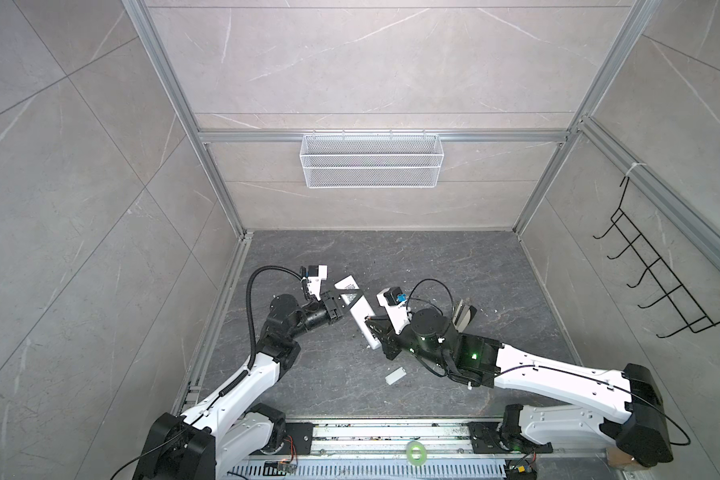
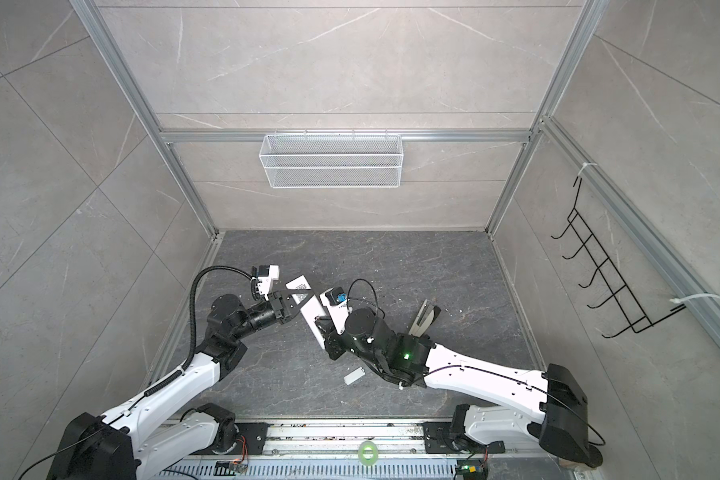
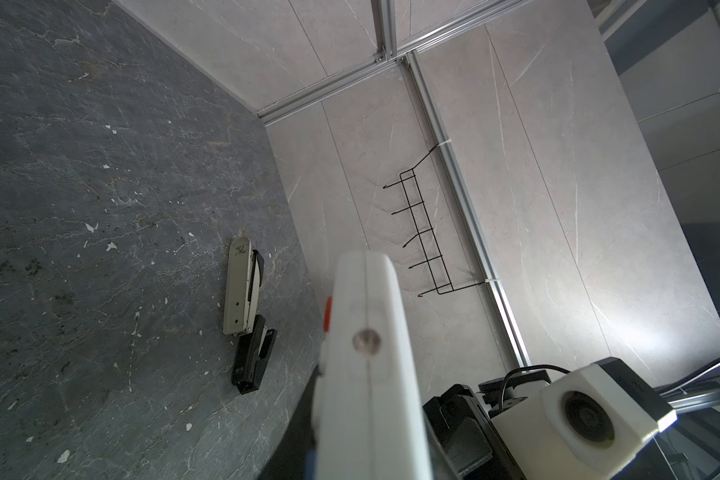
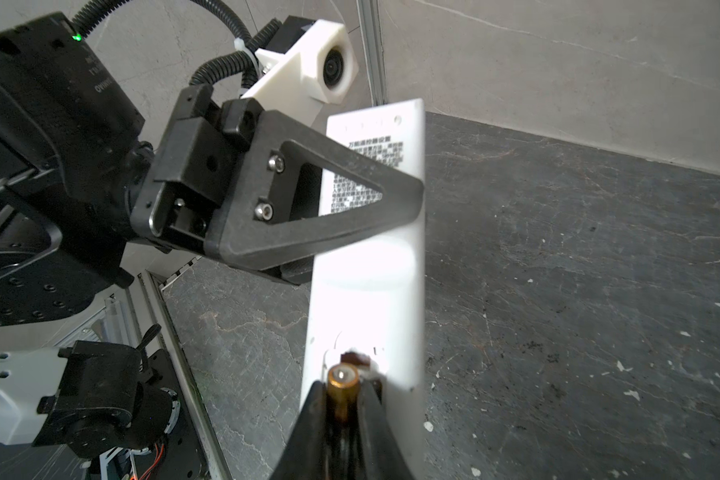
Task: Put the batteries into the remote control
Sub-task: 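Lower the held AA battery into the compartment beside the first battery, then open the right gripper, releasing the battery into the compartment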
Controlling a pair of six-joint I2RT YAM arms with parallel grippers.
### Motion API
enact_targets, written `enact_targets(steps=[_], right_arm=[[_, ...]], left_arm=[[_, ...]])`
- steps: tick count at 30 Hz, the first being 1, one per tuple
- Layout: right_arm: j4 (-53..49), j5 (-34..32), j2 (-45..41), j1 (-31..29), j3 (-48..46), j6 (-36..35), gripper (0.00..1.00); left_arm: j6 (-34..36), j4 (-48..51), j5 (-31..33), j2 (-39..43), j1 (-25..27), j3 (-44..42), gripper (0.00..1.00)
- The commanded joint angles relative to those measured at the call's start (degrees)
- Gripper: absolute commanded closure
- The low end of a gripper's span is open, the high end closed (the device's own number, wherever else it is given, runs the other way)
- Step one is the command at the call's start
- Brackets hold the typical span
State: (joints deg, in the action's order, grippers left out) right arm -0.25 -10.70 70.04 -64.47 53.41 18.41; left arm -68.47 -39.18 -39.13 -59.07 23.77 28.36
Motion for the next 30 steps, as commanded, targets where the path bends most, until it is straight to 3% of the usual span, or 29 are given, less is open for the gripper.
enact_targets(steps=[1,19,30], right_arm=[[-4.8,-2.7,-0.2,0.2,-2.0,0.0,0.82],[-5.0,-2.0,0.3,-0.1,-1.2,-0.7,0.79],[-11.6,-4.2,-3.4,-0.3,2.8,-3.6,0.68]], left_arm=[[-2.5,-8.1,-3.3,2.6,0.5,1.5,1.0],[-2.2,-7.7,-3.3,2.6,0.5,1.5,1.0],[-1.2,-5.7,-3.4,3.6,0.5,1.4,1.0]])
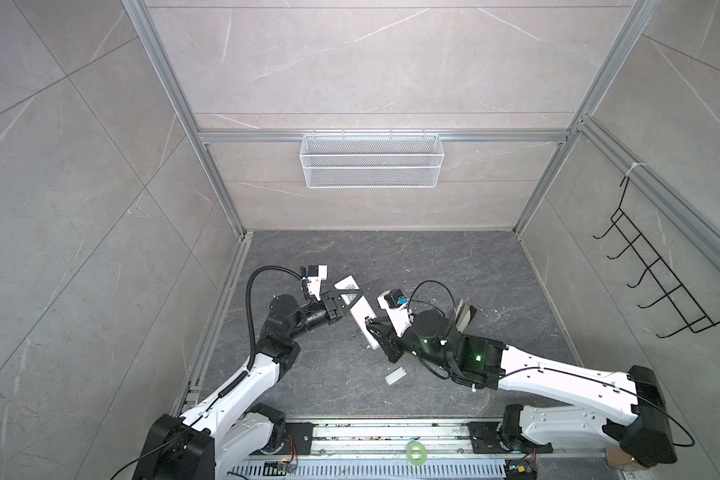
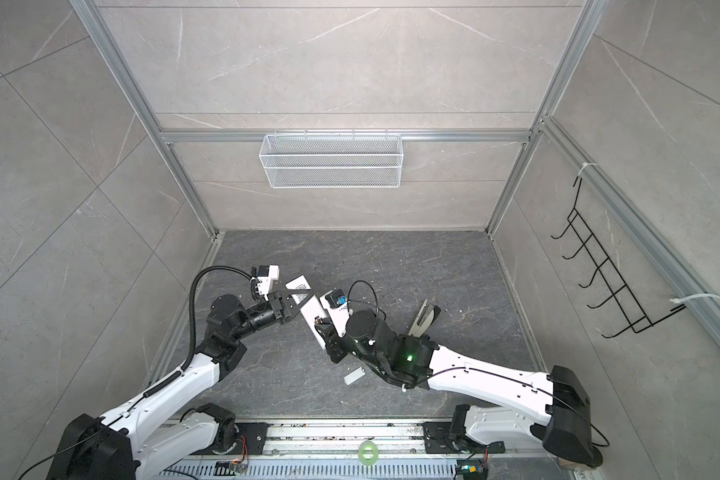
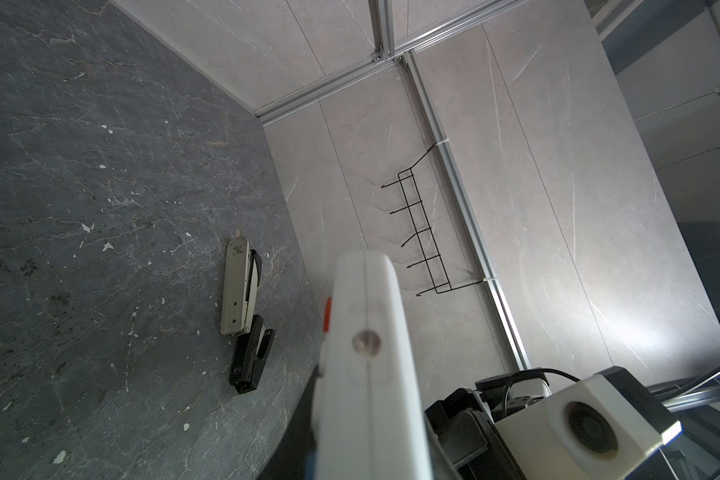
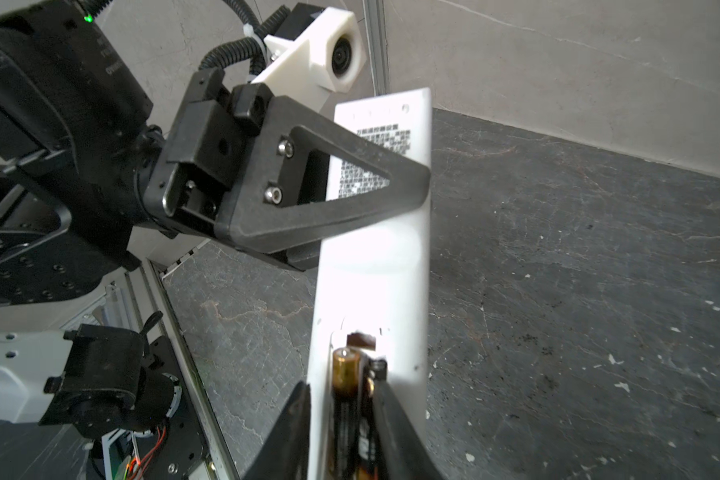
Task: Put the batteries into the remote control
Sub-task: 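Open the right gripper, releasing the battery into the compartment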
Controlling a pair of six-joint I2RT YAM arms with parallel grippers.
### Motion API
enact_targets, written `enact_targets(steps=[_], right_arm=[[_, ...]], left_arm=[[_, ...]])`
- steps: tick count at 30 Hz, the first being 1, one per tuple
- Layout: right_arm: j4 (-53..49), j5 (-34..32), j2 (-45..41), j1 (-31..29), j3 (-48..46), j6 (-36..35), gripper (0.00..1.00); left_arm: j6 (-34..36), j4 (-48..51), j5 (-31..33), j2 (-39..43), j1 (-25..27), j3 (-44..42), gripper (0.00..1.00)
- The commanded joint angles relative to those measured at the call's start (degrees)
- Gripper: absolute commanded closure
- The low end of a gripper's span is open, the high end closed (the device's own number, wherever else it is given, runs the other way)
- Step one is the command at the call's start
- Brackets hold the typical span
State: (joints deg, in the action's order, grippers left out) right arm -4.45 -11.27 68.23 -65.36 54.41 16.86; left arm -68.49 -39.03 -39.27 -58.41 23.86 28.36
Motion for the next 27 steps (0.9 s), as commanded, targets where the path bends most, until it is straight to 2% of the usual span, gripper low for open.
enact_targets(steps=[1,6,9,16,19,23,27], right_arm=[[-8.9,-3.7,-2.3,0.5,2.6,-2.5,0.67],[-14.1,-4.1,-5.0,-1.6,9.2,-5.5,0.62],[-19.0,-2.5,-4.8,-1.9,14.4,-9.7,0.58],[-41.9,7.1,4.5,-1.9,32.7,-26.9,0.54],[-49.7,10.0,8.9,-1.9,39.0,-32.0,0.53],[-51.9,11.0,11.8,-1.9,42.2,-35.8,0.54],[-51.3,10.9,13.9,-1.9,42.6,-38.4,0.59]], left_arm=[[-1.1,-5.6,-3.4,3.1,0.4,1.5,1.0],[0.5,-3.4,-4.0,3.1,0.5,1.7,1.0],[1.3,-1.8,-4.7,3.1,0.4,2.1,1.0],[3.4,2.2,-7.4,4.0,0.4,3.0,1.0],[3.9,3.0,-8.7,4.2,0.4,3.1,1.0],[4.7,4.7,-10.3,4.6,0.4,3.3,1.0],[6.5,8.4,-11.3,5.7,0.4,4.0,1.0]])
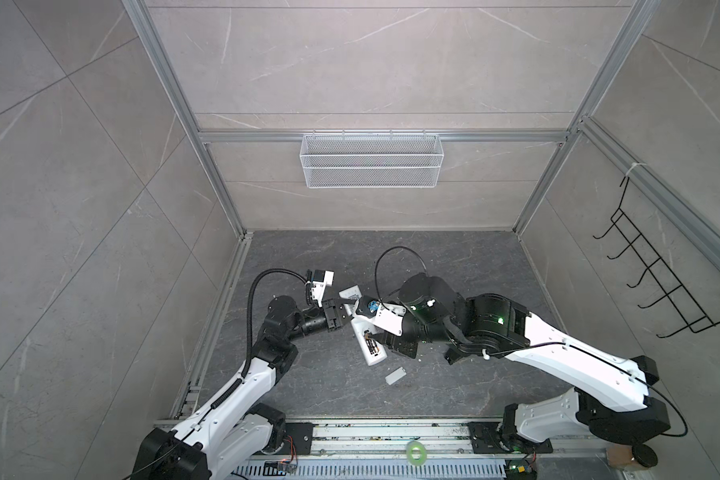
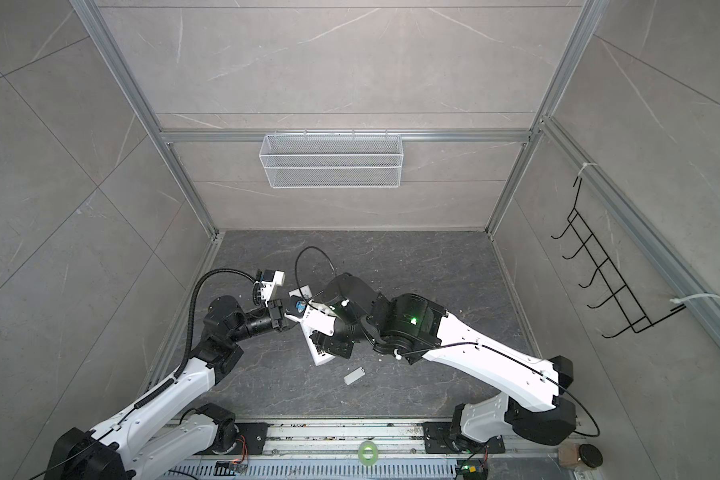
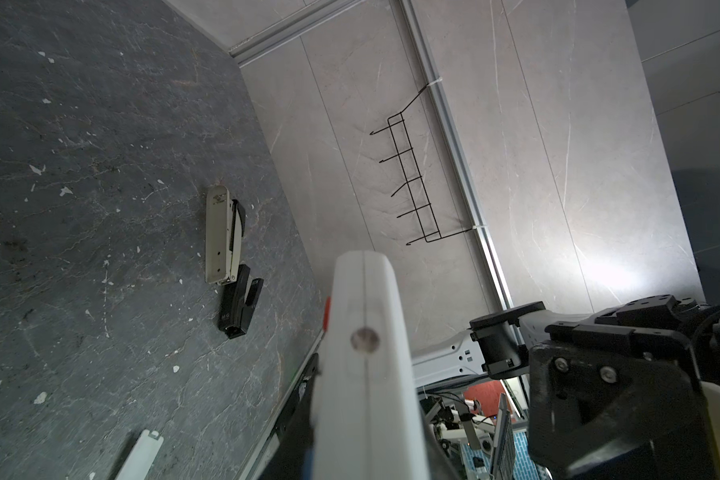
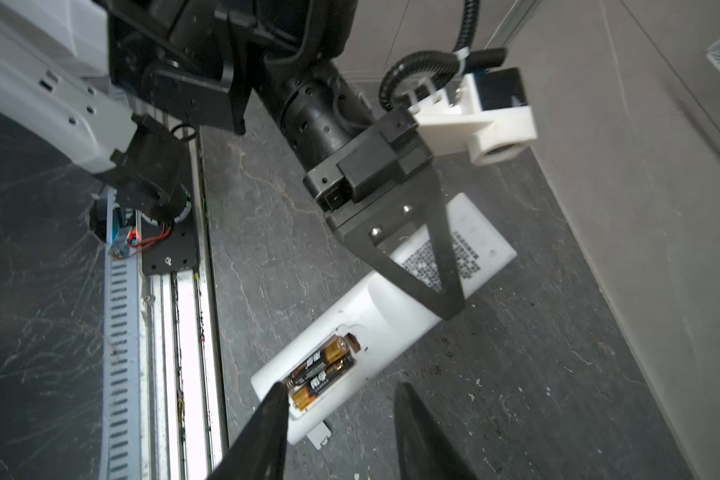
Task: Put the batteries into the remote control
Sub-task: 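Open the right gripper, releasing the battery into the compartment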
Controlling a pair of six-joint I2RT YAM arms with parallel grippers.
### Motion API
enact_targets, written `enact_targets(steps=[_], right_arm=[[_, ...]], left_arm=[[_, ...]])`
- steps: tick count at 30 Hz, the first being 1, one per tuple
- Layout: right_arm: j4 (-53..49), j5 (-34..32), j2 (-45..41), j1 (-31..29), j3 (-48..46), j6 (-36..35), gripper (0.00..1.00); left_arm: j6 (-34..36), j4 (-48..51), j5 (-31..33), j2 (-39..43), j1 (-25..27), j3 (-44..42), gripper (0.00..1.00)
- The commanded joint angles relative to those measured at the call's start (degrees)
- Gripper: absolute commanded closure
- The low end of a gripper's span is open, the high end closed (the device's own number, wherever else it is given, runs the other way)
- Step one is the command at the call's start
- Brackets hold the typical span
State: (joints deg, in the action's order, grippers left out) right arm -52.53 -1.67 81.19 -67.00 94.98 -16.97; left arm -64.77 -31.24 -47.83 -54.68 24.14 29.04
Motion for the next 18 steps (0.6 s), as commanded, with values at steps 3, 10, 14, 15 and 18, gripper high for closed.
enact_targets(steps=[3,10,14,15,18], right_arm=[[-2.8,1.3,2.4,-0.2,2.2,-5.8,0.64],[-1.8,2.4,5.0,-0.1,2.1,-7.6,0.69],[-0.9,1.9,5.3,-0.1,1.3,-8.3,0.71],[-0.7,1.9,5.4,-0.1,1.1,-8.3,0.72],[-0.6,1.7,5.6,-0.1,0.7,-8.7,0.73]], left_arm=[[3.7,2.5,-3.1,2.6,0.1,3.9,1.0],[3.4,2.8,-3.4,2.7,0.1,3.9,1.0],[3.3,3.1,-3.3,3.1,0.2,4.0,1.0],[3.3,3.1,-3.4,3.1,0.2,4.0,1.0],[3.3,3.1,-3.3,3.2,0.1,4.1,1.0]])
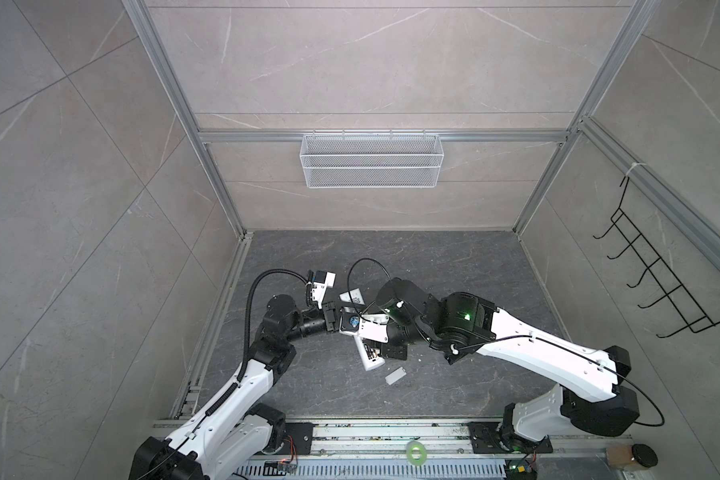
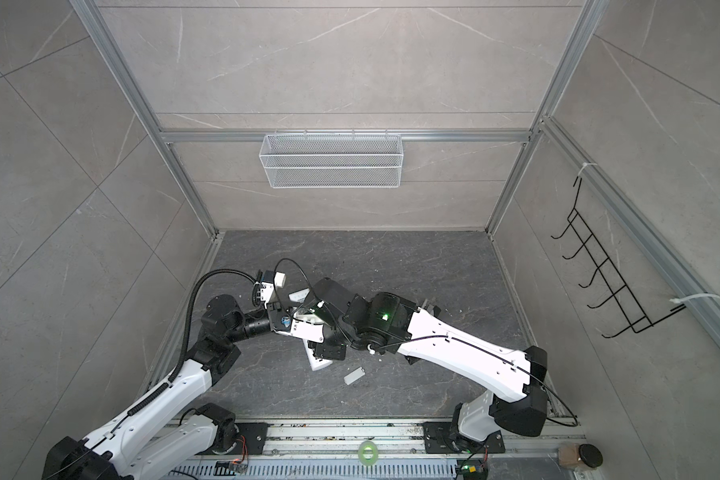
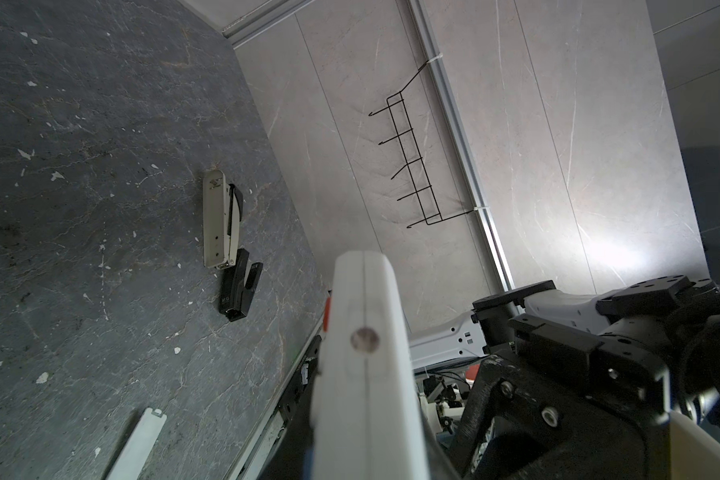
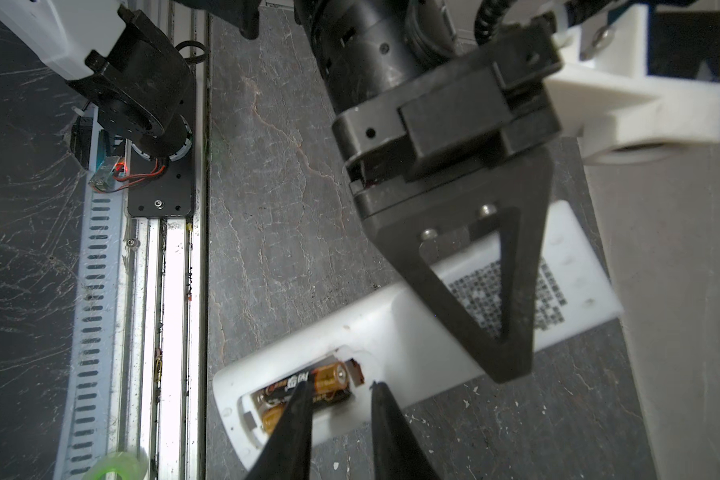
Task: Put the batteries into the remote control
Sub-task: 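Open the right gripper, releasing the battery into the compartment, then press the second battery down into the compartment with the right gripper fingertips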
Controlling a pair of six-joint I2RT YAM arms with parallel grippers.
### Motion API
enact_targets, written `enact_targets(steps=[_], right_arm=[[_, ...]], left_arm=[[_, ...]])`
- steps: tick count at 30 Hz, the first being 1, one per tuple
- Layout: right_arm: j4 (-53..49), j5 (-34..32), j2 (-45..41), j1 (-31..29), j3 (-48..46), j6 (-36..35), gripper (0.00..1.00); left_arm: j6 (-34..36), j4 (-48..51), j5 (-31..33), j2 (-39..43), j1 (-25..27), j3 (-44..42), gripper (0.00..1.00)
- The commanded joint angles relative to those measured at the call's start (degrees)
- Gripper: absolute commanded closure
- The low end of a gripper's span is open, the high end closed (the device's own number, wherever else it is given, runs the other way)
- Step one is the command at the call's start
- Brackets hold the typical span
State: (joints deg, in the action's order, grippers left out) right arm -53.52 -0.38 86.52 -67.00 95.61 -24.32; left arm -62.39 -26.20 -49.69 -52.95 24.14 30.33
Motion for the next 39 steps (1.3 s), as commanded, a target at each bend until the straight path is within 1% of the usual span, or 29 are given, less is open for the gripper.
enact_targets(steps=[1,4,14,39], right_arm=[[0.3,0.4,0.2,-0.1,-0.1,-1.3,0.74],[0.4,0.6,0.2,-0.1,-0.4,-1.5,0.75],[0.8,-0.9,1.3,-0.1,-1.5,-2.1,0.75],[1.1,-1.3,1.9,-0.2,-3.1,-2.8,0.78]], left_arm=[[0.9,-1.9,-1.5,1.4,0.1,2.8,1.0],[0.8,-2.0,-1.5,1.3,0.2,2.9,1.0],[0.9,-2.2,-1.8,1.4,0.1,2.7,1.0],[-0.1,-3.4,-1.8,1.3,0.1,2.7,1.0]])
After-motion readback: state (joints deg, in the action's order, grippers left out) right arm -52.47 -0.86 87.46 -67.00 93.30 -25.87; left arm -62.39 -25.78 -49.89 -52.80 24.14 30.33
